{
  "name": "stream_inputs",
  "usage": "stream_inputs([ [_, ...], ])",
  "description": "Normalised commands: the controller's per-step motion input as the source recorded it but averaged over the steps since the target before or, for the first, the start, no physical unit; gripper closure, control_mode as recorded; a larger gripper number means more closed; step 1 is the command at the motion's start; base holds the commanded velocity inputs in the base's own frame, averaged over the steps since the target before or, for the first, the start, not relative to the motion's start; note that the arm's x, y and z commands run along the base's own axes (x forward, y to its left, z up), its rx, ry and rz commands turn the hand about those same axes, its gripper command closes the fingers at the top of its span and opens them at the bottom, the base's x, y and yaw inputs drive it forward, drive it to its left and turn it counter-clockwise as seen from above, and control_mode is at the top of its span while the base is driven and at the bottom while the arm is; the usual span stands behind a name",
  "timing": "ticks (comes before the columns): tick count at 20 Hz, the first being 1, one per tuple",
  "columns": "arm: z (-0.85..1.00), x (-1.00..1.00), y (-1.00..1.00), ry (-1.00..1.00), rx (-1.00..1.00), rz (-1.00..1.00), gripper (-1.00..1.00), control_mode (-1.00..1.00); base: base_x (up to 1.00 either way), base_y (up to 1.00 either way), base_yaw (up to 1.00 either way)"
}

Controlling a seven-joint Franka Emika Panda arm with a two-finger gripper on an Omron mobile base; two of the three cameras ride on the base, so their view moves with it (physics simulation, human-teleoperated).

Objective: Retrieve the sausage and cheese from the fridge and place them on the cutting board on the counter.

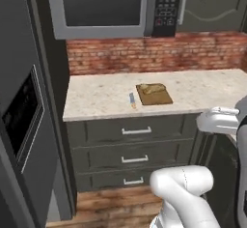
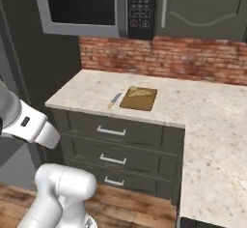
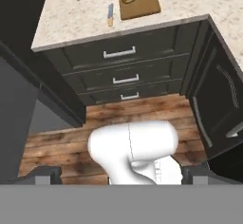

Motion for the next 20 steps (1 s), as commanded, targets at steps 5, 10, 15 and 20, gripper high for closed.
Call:
stream_inputs([
  [5,0.00,0.00,0.00,0.00,0.00,0.00,-1.00,1.00,-0.47,0.68,0.30],
  [10,0.00,0.00,0.00,0.00,0.00,0.00,-1.00,1.00,-0.06,1.00,0.01],
  [15,0.00,0.00,0.00,0.00,0.00,0.00,-1.00,1.00,-0.79,0.96,0.00],
  [20,0.00,0.00,0.00,0.00,0.00,0.00,-1.00,1.00,-0.99,0.55,-0.06],
])
